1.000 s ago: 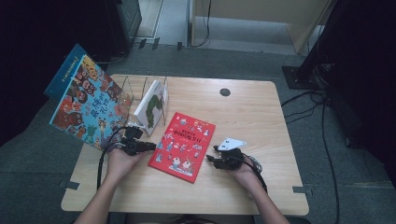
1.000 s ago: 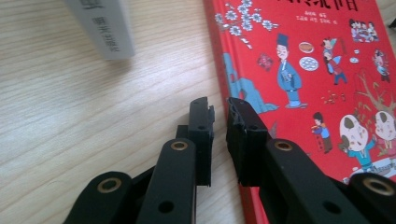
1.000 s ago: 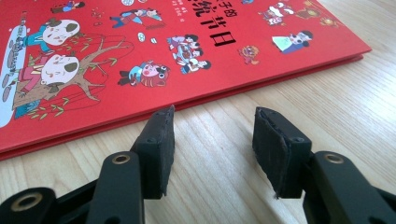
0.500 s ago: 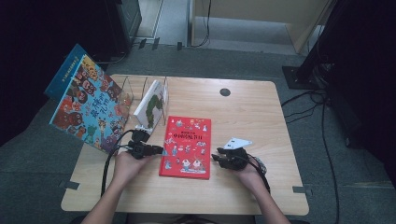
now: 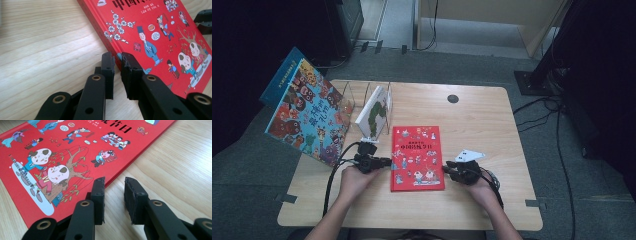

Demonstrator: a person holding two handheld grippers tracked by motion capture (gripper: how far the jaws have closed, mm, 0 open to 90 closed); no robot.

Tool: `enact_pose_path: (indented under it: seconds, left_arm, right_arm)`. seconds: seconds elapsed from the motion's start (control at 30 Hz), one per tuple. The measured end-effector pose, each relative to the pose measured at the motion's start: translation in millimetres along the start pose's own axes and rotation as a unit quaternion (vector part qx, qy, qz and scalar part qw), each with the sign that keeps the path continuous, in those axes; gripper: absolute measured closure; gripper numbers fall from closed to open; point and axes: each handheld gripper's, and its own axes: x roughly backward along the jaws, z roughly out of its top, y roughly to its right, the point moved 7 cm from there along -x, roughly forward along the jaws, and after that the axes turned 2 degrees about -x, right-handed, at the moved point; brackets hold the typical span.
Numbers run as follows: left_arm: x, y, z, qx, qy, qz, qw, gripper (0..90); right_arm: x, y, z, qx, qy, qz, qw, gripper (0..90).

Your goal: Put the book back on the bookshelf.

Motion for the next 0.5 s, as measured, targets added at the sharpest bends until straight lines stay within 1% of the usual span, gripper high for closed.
enact_pose_path:
  seconds: [0.07,0.2,0.3,0.37,0.4,0.43,0.5]
  left_arm:
    - [-2.0,2.8,0.6,-0.002,-0.001,-0.001,1.0000,80.8]
    - [-5.4,8.7,1.0,-0.007,-0.001,-0.002,1.0000,80.9]
    - [-7.7,13.3,0.6,-0.004,-0.001,-0.004,1.0000,81.4]
    - [-8.2,15.0,0.0,-0.010,0.002,-0.001,0.9999,81.2]
    - [-8.2,15.2,-0.3,-0.011,0.003,-0.002,0.9999,80.7]
    - [-8.0,15.4,-0.2,-0.015,0.007,-0.003,0.9999,79.3]
    - [-6.6,15.4,-0.5,-0.021,0.009,-0.006,0.9997,72.2]
  right_arm:
    - [3.1,1.1,-2.5,-0.004,-0.001,-0.002,1.0000,70.9]
    - [9.1,1.5,-7.3,-0.003,-0.003,-0.006,1.0000,71.1]
    - [13.8,1.5,-11.0,-0.004,-0.006,-0.011,0.9999,71.4]
    - [16.1,2.4,-12.8,-0.004,-0.007,-0.010,0.9999,70.8]
    - [16.8,3.0,-13.4,-0.006,-0.008,-0.007,0.9999,69.1]
    - [17.1,3.6,-13.6,-0.006,-0.009,-0.007,0.9999,68.3]
    - [18.0,5.5,-13.3,-0.013,-0.012,-0.008,0.9998,67.2]
